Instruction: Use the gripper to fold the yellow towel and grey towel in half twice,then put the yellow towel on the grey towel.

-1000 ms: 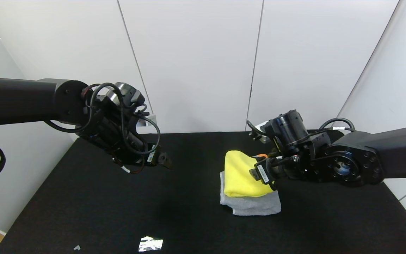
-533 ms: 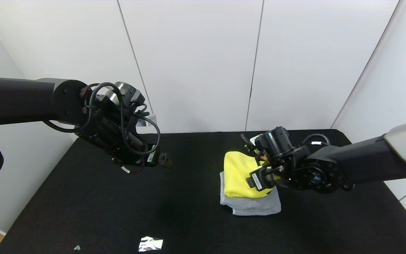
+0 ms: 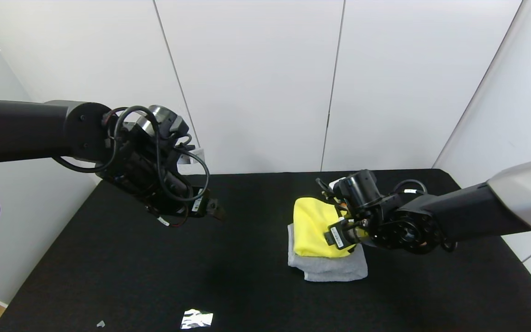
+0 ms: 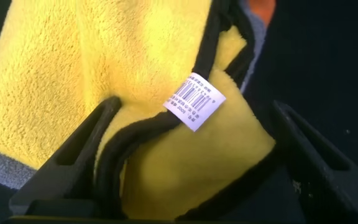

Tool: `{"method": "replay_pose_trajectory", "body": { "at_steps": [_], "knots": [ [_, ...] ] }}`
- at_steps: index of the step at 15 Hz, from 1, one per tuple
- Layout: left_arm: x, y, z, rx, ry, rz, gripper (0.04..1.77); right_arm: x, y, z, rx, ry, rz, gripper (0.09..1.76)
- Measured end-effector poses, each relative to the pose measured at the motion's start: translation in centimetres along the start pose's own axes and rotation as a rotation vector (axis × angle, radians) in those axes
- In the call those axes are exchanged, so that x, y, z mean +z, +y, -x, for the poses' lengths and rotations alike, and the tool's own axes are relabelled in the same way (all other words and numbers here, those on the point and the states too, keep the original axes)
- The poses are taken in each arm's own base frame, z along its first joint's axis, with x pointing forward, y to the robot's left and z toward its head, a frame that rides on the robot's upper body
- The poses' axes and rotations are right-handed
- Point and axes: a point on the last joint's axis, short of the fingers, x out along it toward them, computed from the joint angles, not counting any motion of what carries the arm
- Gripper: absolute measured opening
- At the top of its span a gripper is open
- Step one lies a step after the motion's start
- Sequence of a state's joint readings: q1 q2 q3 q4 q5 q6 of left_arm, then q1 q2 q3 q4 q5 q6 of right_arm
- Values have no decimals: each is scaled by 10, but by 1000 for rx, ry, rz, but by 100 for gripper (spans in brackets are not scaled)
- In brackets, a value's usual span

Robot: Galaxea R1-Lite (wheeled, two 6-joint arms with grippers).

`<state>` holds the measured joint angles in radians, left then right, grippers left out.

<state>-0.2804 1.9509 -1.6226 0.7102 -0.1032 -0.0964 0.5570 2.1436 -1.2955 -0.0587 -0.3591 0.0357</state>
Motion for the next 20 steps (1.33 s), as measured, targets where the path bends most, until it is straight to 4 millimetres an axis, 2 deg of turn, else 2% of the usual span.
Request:
{"method": "replay_pose_trajectory", "body": {
  "at_steps": [2,6,9,12,20],
  "knots": [
    [-2,-2,13,-5,-24,-4,172,6,-2,13,3,-28,-45,169],
    [-14,-8,50,-89,-88,-22,172,21,-7,55,31,-118,-153,170],
    [-27,-10,74,-113,-171,-37,172,18,-20,88,23,-157,-177,170],
    [-50,-12,91,-126,-255,-59,172,1,-36,124,7,-179,-207,170],
    [-141,-6,147,-133,-502,-87,172,-82,-85,228,13,-297,-304,170]
  ]
}}
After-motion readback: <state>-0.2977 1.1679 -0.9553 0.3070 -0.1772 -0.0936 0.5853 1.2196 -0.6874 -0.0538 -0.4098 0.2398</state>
